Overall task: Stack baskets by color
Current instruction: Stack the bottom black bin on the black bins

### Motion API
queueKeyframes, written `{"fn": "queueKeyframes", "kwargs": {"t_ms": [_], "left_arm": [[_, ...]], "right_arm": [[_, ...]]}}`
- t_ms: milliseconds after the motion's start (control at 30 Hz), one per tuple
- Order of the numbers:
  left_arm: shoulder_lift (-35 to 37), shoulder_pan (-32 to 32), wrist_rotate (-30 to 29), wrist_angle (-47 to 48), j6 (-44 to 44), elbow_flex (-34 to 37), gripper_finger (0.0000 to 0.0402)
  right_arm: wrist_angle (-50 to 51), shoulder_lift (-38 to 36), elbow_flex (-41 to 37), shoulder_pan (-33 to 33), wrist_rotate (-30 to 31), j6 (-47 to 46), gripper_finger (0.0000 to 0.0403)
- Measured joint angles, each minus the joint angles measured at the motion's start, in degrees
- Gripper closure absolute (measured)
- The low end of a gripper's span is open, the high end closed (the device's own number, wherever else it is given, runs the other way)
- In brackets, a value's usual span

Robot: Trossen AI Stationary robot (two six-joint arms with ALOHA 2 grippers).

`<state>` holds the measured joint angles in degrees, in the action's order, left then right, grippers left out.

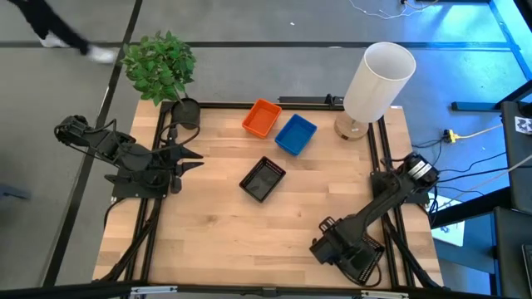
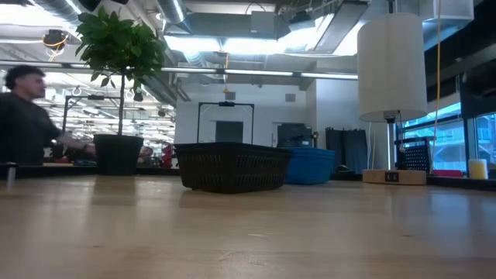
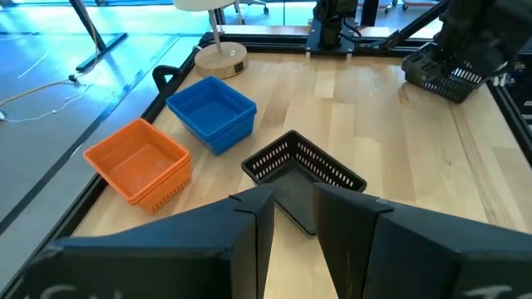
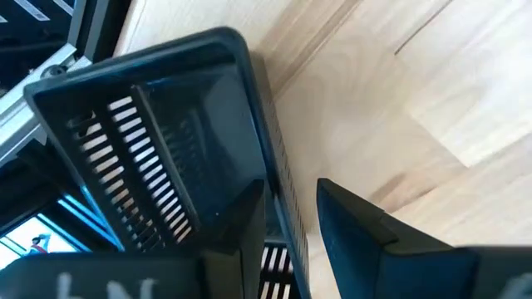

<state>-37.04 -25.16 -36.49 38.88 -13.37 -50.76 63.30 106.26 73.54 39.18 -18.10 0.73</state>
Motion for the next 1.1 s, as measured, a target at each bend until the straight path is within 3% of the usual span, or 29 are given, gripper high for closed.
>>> {"fn": "queueKeyframes", "kwargs": {"t_ms": [367, 600, 867, 1100], "left_arm": [[0.0, 0.0, 0.0, 0.0, -0.1, 0.0, 0.0326], [0.0, 0.0, 0.0, -0.4, -0.3, 0.0, 0.0326], [0.0, 0.0, 1.6, -1.1, -1.3, 0.0, 0.0326], [0.0, 0.0, 3.7, -1.1, -1.3, 0.0, 0.0326]], "right_arm": [[-1.7, 4.3, 0.0, 0.0, -1.5, -0.1, 0.0299], [-2.9, 5.1, 0.0, -0.2, -1.6, -1.5, 0.0392], [0.8, 5.1, 0.9, -4.1, -3.0, -3.3, 0.0399], [11.7, 5.1, 7.6, -10.8, -0.1, 4.3, 0.0401]]}}
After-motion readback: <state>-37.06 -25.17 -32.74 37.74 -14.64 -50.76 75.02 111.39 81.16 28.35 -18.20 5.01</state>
